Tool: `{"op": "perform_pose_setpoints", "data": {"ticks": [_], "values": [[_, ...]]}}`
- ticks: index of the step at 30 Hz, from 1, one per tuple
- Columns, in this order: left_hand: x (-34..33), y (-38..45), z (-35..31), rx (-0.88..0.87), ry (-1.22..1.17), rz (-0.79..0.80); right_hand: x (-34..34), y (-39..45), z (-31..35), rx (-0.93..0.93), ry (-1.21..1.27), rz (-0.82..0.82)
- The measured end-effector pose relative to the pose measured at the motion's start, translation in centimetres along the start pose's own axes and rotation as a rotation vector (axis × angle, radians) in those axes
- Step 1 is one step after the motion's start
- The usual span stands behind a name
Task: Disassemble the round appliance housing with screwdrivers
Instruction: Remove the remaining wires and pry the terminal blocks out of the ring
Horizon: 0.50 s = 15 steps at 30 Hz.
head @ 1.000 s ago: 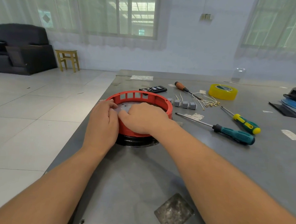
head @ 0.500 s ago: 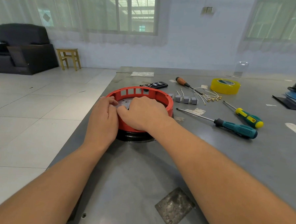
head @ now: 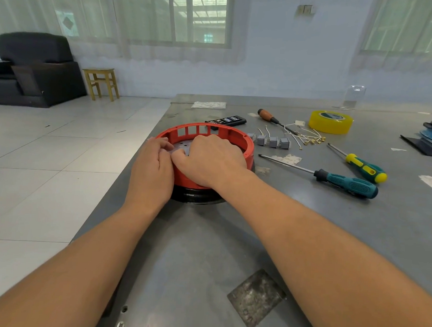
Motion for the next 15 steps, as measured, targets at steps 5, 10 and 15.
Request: {"op": "perform_pose_setpoints", "data": {"ticks": [5,10,15], "values": [[-0.14,-0.04,-0.07,-0.001,-0.002,-0.004,0.07,0.02,0.09,-0.024,0.008,-0.013],[-0.12,-0.02,-0.14,0.007,-0.006,-0.001,0.08,-0.06,0.24,-0.031,0.007,-0.028],[-0.15,-0.17,-0.11,0.012,-0.014,0.015,0.46,-0.37,0.07,0.002,0.016,0.031]]}}
Point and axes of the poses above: each hand's wrist, its own y-axis towards the middle knuckle, its own x-axis out of the back of the hand, z = x × y, the point moved 2 cm from there along y, towards the middle knuckle, and after that the axes turned 3 degrees about z, right-handed, at the moved point
